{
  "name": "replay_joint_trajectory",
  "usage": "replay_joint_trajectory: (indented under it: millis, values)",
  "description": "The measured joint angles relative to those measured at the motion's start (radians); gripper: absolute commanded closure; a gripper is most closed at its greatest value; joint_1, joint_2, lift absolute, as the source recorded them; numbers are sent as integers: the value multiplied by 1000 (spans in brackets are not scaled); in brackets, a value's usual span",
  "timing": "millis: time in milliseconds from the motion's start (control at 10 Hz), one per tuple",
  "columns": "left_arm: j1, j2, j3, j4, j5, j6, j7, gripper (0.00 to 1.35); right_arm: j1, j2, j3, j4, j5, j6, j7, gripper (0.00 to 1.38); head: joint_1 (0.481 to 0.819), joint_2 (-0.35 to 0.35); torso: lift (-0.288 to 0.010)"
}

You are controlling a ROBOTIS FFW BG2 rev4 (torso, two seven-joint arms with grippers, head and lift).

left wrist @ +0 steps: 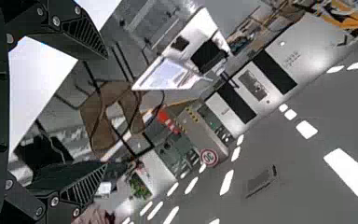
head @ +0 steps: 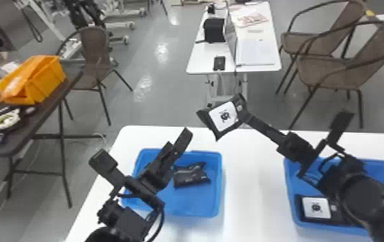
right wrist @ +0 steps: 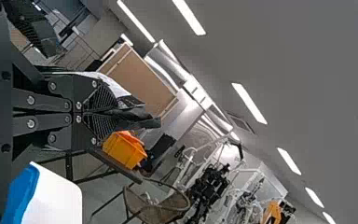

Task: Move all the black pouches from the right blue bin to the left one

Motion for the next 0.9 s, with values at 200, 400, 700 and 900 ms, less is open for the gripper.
replay_joint_trajectory:
  millis: [200,400,700,900]
  values:
    - [-33,3,-5,0,52,62,-47,233,-18,1,38,18,-20,0,5,1251,695,158,10]
    - [-44,16,-15,0,39,76,-48,233,-26,3,67,30,-36,0,6,1251,695,163,10]
    - [-57,22,-25,0,23,92,-48,249,-40,10,111,61,-54,0,12,1251,695,176,10]
    - [-77,23,-17,-20,-32,147,-38,1276,-45,13,126,75,-55,0,15,1251,695,178,10]
